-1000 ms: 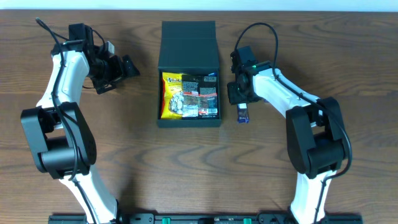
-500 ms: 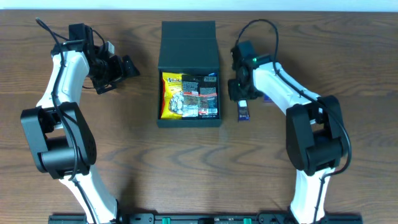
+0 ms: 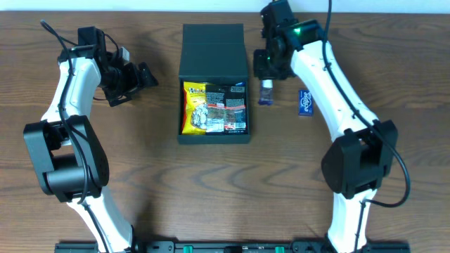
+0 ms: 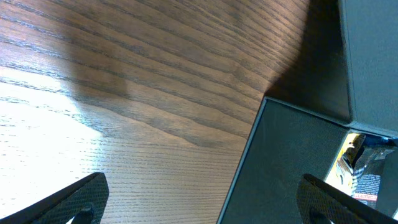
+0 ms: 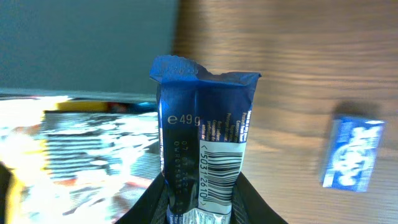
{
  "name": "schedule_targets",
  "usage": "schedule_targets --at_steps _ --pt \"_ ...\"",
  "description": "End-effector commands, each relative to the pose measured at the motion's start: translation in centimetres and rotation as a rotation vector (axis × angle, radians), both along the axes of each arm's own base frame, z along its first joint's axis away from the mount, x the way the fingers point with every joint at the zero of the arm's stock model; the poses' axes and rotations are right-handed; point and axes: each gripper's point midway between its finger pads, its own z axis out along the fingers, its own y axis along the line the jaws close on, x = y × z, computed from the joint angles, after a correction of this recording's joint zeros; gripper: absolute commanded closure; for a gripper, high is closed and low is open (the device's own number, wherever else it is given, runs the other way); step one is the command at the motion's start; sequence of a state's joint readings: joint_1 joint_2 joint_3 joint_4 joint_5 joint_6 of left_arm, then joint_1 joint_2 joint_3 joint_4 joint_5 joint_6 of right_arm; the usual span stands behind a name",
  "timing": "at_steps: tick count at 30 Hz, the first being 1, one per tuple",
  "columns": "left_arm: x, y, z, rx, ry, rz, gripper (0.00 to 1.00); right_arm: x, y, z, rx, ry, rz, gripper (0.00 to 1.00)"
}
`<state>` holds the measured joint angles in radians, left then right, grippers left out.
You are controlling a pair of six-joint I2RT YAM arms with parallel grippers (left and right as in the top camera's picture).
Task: Pack container
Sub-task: 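Lower the blue bar into the box's right side and release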
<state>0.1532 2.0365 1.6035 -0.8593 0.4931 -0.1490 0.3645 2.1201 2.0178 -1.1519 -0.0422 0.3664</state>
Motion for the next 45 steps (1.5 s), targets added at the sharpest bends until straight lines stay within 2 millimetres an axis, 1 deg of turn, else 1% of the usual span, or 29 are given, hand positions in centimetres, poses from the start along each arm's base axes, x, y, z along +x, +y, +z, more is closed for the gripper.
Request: schedule_targets --at_steps 1,3,5,8,11,16,18,20,23,26,33,34,42,43,44,45 --pt "0.6 0.0 1.1 0.014 -0.035 -0.015 0.02 -1.8 4.1 0.5 0.086 0.037 0.001 0.82" --pt "0.6 0.0 1.1 0.015 -0.035 -0.015 0.02 -2.9 5.9 0.1 0.082 0.046 0.039 0.82" --pt "0.6 0.0 1.1 0.015 -0.035 -0.016 0.02 -3.9 7.1 -0.4 0.069 0.057 0.050 0.81" --pt "0.6 0.1 1.1 0.019 -0.038 -0.022 0.03 -5.1 8.4 -1.2 0.037 0.070 0.084 0.80" --pt "0.6 0.2 1.0 0.025 -0.037 -0.021 0.03 -6.0 9.1 -2.5 -0.009 0.090 0.095 0.80" --pt "0.5 0.2 1.0 0.027 -0.031 -0.020 0.02 -6.9 8.5 -5.1 -0.085 0.155 0.015 0.81" --pt "0.3 0.2 0.9 0.026 -0.025 -0.020 0.03 -6.9 7.9 -5.8 -0.119 0.166 -0.021 0.81" --pt "0.2 0.2 0.9 0.026 -0.022 -0.020 0.02 -6.6 7.3 -6.2 -0.151 0.157 -0.029 0.81" --pt "0.2 0.2 0.9 0.028 -0.025 -0.029 0.03 -6.1 6.4 -6.3 -0.197 0.131 -0.042 0.79" --pt "0.2 0.2 0.9 0.028 -0.025 -0.030 0.02 -6.3 5.5 -6.7 -0.222 0.156 -0.054 0.77" --pt "0.2 0.2 0.9 0.028 -0.026 -0.030 0.02 -5.4 4.4 -7.1 -0.244 0.148 -0.062 0.71" --pt "0.2 0.2 0.9 0.028 -0.026 -0.030 0.02 -5.3 4.3 -7.1 -0.248 0.142 -0.055 0.70" --pt "0.2 0.2 0.9 0.028 -0.025 -0.030 0.02 -4.7 4.6 -7.2 -0.239 0.125 -0.033 0.69" --pt "0.2 0.2 0.9 0.028 -0.025 -0.030 0.02 -4.8 4.6 -7.2 -0.237 0.128 -0.028 0.63" --pt "0.2 0.2 0.9 0.028 -0.025 -0.030 0.02 -4.8 4.7 -7.2 -0.237 0.130 -0.023 0.53" --pt "0.2 0.2 0.9 0.028 -0.025 -0.030 0.02 -4.9 4.7 -7.2 -0.238 0.130 -0.016 0.45"
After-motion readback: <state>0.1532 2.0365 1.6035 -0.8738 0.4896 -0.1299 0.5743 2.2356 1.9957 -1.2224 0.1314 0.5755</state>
